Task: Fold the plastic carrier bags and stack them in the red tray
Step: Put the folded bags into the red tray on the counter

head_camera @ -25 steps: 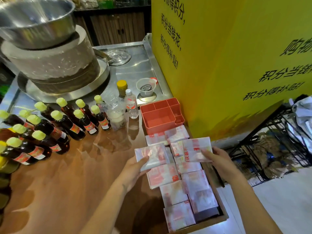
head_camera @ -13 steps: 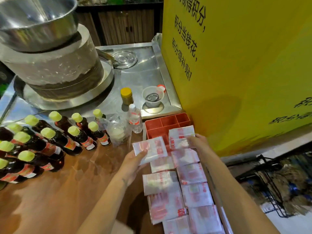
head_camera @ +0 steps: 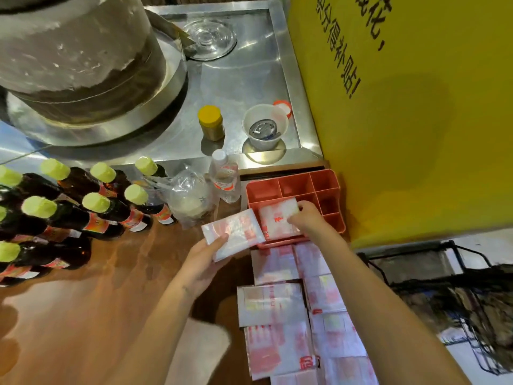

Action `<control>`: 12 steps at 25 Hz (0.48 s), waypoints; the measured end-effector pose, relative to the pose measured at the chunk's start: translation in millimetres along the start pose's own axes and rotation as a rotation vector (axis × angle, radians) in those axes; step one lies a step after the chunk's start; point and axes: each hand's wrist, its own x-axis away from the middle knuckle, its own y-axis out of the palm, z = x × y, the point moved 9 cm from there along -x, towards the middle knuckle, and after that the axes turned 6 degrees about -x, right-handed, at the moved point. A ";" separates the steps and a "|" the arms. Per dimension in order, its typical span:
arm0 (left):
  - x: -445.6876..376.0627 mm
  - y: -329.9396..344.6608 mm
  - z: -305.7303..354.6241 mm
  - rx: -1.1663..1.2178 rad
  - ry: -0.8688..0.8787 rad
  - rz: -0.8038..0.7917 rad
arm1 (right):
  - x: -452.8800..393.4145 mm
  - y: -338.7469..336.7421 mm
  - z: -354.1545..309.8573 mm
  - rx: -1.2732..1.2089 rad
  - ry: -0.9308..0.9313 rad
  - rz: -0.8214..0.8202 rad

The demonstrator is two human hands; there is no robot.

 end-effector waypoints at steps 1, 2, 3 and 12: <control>-1.3 -2.5 -1.3 -0.001 -0.011 0.006 | -4.2 6.9 1.2 0.009 0.032 -0.046; -1.6 -4.1 -1.8 -0.006 -0.019 0.010 | -7.9 13.4 2.1 0.033 0.065 -0.097; -2.2 -6.2 -2.7 -0.014 -0.026 0.017 | -10.7 18.9 3.4 0.066 0.094 -0.141; -4.4 -11.0 -3.3 -0.004 -0.049 0.056 | -8.5 25.7 -12.9 0.935 -0.149 0.056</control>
